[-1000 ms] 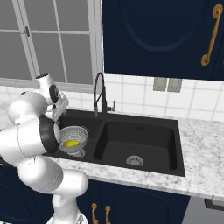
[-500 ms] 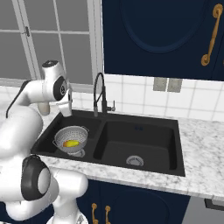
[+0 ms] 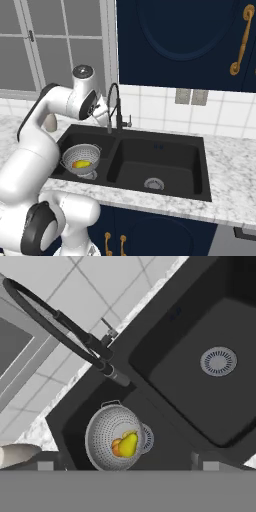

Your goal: Put the colander in the sink, put the pear, kiwi, peach in the colander, and turn on the sink faucet and pour water over the colander.

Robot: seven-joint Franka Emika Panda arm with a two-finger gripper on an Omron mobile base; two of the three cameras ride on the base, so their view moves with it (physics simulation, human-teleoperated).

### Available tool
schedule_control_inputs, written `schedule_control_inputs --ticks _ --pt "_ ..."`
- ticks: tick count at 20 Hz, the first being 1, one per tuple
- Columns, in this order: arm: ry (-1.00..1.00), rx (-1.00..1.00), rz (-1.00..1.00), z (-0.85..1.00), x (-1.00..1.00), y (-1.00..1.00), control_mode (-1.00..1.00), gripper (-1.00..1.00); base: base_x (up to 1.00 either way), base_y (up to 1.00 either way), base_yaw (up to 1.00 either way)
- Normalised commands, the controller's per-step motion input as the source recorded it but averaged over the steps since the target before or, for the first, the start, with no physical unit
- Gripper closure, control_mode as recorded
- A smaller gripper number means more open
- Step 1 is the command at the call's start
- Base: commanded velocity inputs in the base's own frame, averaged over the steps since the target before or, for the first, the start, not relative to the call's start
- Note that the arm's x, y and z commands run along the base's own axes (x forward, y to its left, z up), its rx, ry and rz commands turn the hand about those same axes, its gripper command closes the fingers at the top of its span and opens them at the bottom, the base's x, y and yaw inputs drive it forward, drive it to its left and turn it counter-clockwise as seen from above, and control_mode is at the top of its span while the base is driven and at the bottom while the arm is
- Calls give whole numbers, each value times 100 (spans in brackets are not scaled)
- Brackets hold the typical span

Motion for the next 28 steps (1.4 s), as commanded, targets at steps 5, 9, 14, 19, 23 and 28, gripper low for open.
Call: schedule_control_inputs --ticks 5,9,14,19,23,28 --pt "-7 -22 38 1 23 0 -100 -100 0 0 0" --pt "0 -21 32 5 55 0 -100 -100 0 0 0" --pt "-3 -18 25 0 39 0 -100 -100 0 0 0" --pt "-3 -10 11 -7 44 0 -100 -100 0 0 0" --pt "0 -7 4 -11 54 0 -100 -100 0 0 0" --pt "0 -4 0 -6 62 0 -100 -100 0 0 0"
